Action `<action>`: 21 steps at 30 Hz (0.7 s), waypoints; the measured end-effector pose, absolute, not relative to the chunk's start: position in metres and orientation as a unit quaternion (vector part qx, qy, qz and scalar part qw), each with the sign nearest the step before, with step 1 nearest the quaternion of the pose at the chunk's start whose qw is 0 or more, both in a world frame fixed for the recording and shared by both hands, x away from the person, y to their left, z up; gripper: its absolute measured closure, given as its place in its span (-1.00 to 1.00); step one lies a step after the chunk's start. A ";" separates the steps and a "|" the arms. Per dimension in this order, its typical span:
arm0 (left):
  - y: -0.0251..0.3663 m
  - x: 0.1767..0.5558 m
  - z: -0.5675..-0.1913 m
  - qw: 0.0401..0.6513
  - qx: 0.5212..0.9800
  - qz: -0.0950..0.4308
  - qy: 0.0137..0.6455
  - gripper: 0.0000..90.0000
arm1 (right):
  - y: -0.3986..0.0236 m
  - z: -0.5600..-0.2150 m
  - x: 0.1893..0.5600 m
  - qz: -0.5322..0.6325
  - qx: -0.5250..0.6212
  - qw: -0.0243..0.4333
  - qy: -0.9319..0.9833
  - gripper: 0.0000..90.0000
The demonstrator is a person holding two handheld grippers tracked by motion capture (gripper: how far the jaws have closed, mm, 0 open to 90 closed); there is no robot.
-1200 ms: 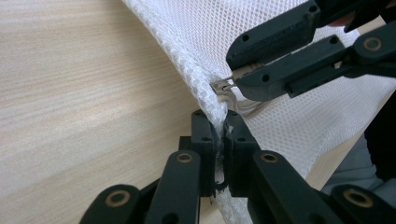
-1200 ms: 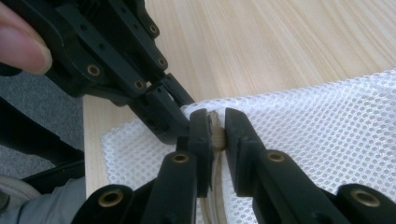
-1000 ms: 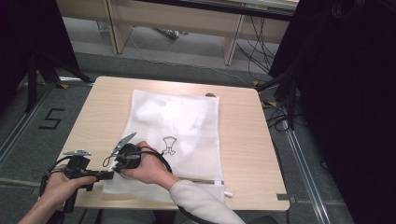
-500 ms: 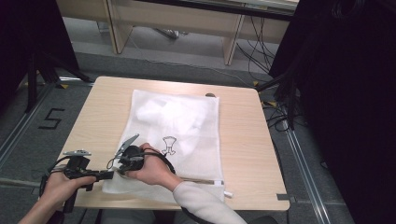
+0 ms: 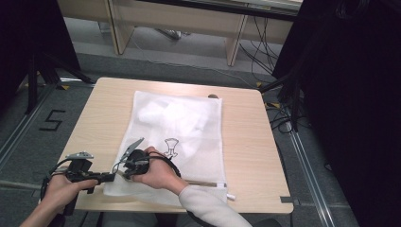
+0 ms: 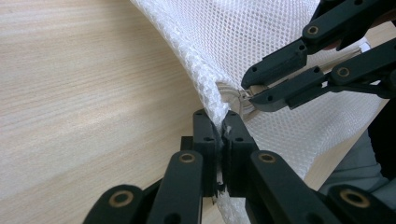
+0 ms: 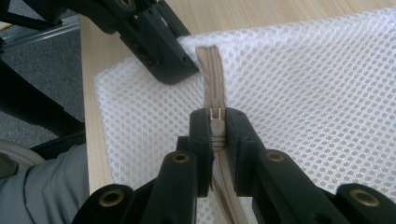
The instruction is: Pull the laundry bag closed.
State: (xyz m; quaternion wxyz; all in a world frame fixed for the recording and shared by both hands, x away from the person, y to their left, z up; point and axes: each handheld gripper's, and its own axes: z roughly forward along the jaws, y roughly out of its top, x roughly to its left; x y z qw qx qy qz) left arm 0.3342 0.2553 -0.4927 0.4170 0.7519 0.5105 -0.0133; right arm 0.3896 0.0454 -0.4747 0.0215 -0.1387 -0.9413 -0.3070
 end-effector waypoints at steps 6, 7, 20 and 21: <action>0.255 0.334 -0.493 0.415 0.753 -0.011 0.510 0.90 | 0.043 -0.476 0.389 -0.299 -0.144 0.022 -0.943 0.83; 0.255 0.334 -0.493 0.416 0.751 -0.007 0.512 0.90 | 0.042 -0.476 0.389 -0.298 -0.144 0.022 -0.943 0.83; 0.257 0.335 -0.494 0.413 0.751 -0.011 0.515 0.90 | 0.033 -0.478 0.388 -0.292 -0.144 0.025 -0.945 0.83; 0.257 0.335 -0.494 0.413 0.751 -0.011 0.515 0.90 | 0.033 -0.479 0.388 -0.293 -0.143 0.029 -0.945 0.83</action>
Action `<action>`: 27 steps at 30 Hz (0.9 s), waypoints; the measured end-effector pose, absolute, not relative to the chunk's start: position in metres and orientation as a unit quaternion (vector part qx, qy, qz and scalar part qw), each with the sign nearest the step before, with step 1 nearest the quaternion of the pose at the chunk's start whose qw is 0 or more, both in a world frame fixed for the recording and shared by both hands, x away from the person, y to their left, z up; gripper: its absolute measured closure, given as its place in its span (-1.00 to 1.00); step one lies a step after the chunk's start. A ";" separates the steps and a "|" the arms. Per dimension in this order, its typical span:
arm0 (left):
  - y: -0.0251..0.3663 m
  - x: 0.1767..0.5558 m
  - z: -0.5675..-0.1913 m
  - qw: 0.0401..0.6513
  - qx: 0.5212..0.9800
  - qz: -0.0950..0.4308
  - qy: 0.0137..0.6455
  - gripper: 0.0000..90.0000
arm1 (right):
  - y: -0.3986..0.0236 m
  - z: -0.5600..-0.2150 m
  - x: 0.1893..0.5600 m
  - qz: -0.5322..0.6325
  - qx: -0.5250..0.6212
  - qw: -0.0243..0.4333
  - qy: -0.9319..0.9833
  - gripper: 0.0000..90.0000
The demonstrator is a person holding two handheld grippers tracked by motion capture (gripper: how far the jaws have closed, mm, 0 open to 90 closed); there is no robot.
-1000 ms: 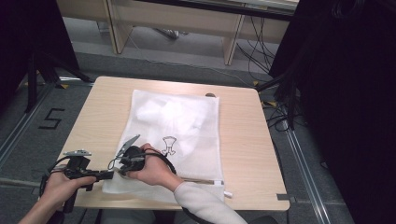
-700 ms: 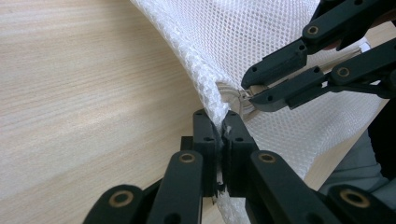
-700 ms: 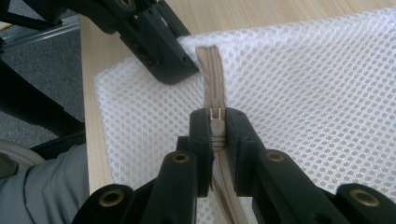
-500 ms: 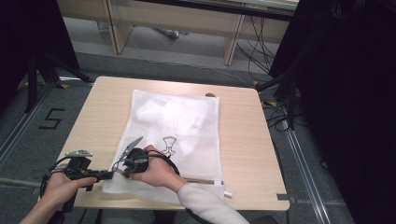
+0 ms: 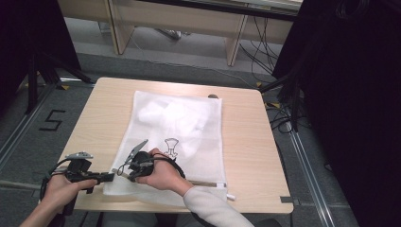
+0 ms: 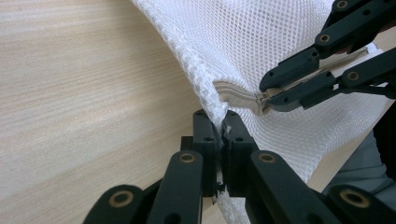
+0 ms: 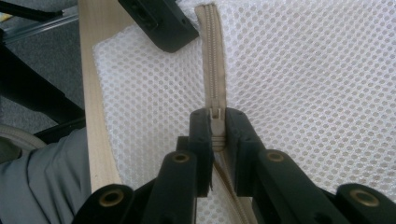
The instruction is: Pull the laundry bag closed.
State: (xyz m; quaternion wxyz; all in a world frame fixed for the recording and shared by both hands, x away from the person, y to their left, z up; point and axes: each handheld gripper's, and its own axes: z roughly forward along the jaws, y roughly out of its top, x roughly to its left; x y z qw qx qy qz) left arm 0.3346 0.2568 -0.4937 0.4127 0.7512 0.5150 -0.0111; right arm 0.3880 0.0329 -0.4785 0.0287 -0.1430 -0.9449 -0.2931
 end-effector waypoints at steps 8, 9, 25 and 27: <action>0.257 0.335 -0.494 0.409 0.755 -0.013 0.513 0.90 | 0.029 -0.480 0.388 -0.293 -0.149 0.035 -0.944 0.83; 0.257 0.335 -0.494 0.408 0.756 -0.011 0.512 0.90 | 0.028 -0.480 0.388 -0.291 -0.151 0.032 -0.944 0.83; 0.257 0.335 -0.495 0.401 0.756 -0.003 0.517 0.90 | 0.018 -0.484 0.387 -0.299 -0.146 0.033 -0.943 0.83; 0.257 0.335 -0.495 0.399 0.757 -0.002 0.517 0.90 | 0.017 -0.484 0.388 -0.295 -0.148 0.028 -0.944 0.83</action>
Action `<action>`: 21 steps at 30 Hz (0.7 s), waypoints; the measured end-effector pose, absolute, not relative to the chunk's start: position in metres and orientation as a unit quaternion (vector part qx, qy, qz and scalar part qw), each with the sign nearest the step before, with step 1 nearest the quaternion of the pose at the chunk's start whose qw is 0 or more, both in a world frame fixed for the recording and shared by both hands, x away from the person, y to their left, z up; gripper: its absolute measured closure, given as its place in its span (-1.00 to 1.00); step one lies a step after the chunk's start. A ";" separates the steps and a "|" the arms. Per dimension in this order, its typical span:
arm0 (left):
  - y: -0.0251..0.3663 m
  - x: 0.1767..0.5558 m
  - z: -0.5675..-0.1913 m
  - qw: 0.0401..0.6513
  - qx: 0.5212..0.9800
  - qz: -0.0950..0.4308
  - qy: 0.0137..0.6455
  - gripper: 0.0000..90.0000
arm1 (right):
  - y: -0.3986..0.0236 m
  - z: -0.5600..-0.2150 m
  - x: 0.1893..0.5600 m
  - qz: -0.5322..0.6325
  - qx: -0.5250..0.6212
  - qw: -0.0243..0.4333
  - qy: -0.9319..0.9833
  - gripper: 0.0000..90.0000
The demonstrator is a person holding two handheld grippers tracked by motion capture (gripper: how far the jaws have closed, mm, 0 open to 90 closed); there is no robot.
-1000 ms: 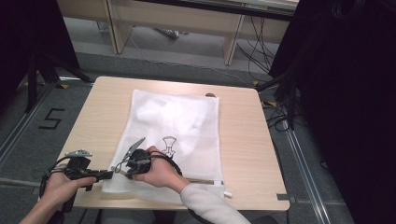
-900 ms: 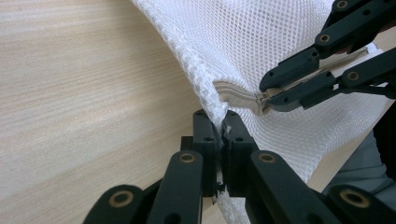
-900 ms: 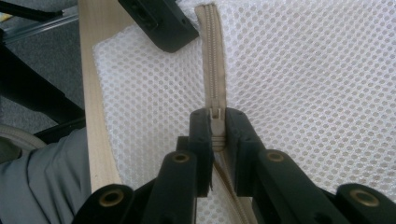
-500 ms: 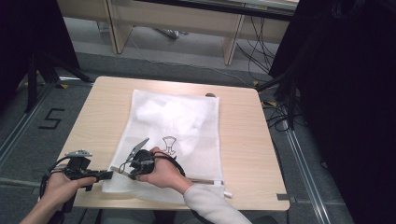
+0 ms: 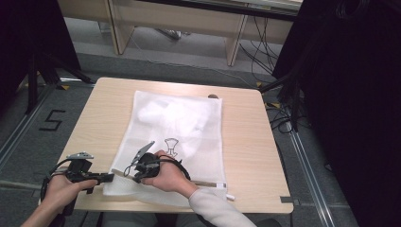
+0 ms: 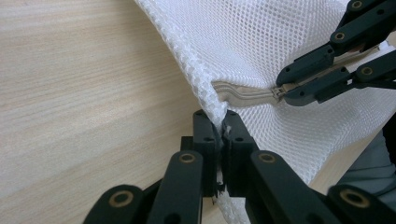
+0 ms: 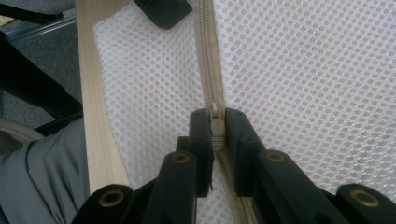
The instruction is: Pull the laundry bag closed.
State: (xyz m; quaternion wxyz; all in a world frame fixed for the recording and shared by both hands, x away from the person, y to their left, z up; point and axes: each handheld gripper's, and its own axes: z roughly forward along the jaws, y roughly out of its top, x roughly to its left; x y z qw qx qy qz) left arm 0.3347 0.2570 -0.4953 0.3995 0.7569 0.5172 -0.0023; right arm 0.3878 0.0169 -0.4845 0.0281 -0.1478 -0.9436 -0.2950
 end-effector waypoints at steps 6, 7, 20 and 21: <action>0.257 0.335 -0.495 0.400 0.757 -0.004 0.517 0.90 | 0.013 -0.484 0.387 -0.293 -0.154 0.029 -0.943 0.83; 0.257 0.335 -0.495 0.400 0.757 -0.004 0.517 0.90 | 0.013 -0.484 0.387 -0.293 -0.154 0.029 -0.943 0.83; 0.257 0.335 -0.496 0.399 0.758 -0.002 0.517 0.90 | 0.004 -0.484 0.387 -0.298 -0.157 0.030 -0.941 0.83; 0.257 0.335 -0.496 0.399 0.758 -0.002 0.517 0.90 | 0.004 -0.484 0.387 -0.298 -0.157 0.030 -0.941 0.83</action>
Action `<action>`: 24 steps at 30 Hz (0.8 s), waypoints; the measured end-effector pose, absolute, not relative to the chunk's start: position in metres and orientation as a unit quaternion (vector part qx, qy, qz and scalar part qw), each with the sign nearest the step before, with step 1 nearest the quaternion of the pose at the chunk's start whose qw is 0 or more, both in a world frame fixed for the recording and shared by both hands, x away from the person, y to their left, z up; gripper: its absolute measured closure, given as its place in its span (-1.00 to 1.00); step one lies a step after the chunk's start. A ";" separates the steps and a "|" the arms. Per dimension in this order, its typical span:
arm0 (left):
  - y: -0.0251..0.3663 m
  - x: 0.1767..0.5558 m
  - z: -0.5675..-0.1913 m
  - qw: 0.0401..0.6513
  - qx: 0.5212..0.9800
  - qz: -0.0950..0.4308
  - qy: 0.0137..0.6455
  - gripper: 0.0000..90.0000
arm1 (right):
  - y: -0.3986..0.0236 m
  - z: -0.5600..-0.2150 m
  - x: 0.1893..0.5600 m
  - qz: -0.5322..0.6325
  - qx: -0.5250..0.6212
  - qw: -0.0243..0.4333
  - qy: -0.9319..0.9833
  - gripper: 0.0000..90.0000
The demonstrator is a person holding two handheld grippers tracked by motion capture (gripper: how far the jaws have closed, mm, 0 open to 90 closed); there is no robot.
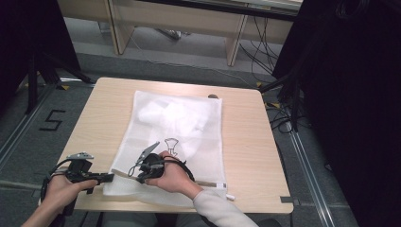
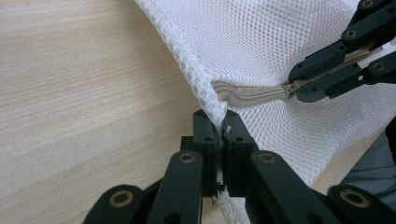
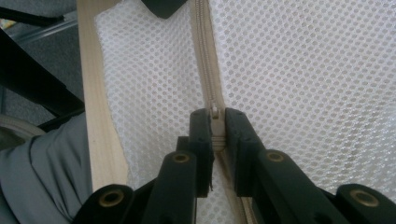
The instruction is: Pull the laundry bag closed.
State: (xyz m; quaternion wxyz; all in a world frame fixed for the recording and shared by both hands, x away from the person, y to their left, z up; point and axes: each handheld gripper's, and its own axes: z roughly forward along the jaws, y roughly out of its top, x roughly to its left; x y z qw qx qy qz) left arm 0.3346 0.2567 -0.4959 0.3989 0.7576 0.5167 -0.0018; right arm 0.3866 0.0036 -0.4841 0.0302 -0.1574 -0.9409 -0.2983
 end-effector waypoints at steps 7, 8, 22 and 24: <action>0.257 0.334 -0.496 0.397 0.758 0.000 0.517 0.90 | -0.002 -0.486 0.386 -0.306 -0.158 0.029 -0.938 0.83; 0.257 0.334 -0.496 0.398 0.758 -0.001 0.517 0.90 | -0.003 -0.486 0.387 -0.303 -0.156 0.027 -0.940 0.83; 0.256 0.334 -0.496 0.398 0.758 -0.001 0.518 0.90 | -0.010 -0.484 0.387 -0.304 -0.161 0.026 -0.939 0.83; 0.257 0.334 -0.497 0.396 0.758 -0.001 0.518 0.90 | -0.010 -0.483 0.386 -0.305 -0.160 0.028 -0.938 0.83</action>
